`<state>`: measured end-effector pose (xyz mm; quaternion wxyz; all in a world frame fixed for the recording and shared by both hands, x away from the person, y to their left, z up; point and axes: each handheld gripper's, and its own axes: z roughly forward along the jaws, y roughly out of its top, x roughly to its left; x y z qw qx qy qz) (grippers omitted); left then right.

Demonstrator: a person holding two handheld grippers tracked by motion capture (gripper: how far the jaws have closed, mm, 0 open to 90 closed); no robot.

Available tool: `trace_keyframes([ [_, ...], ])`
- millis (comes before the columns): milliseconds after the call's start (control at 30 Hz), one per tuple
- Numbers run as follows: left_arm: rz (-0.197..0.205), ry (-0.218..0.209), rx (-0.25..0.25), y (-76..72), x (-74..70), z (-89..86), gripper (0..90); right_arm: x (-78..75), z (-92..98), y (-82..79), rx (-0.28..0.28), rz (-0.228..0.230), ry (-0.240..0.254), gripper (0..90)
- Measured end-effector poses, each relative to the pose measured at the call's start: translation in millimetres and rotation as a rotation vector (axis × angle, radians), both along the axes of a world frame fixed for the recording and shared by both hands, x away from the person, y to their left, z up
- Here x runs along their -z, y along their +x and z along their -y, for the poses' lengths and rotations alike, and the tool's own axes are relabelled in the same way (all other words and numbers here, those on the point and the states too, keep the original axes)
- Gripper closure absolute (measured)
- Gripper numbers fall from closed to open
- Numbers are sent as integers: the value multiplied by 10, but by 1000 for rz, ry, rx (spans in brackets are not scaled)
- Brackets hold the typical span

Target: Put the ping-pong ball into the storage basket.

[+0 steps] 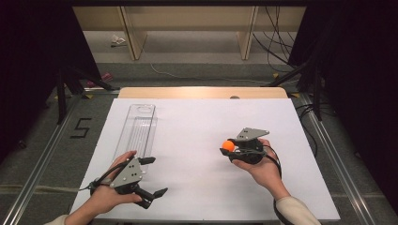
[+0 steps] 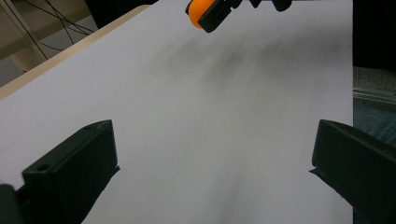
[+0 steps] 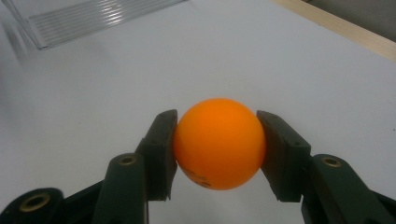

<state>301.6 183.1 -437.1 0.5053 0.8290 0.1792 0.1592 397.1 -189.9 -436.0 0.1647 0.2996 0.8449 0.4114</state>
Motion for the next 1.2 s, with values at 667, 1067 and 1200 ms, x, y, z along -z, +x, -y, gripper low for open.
trace_keyframes([
  [667, 0, 2, 2, -1, 0, 1, 0, 14, -139, 50, -23, 2, -1, 515],
  [1067, -1, 3, 4, -1, 0, 3, 0, 17, -211, 75, -35, 2, 3, 515],
  [1200, -1, 2, 3, -1, 0, 2, 0, 21, -236, 82, -39, 0, 4, 515],
])
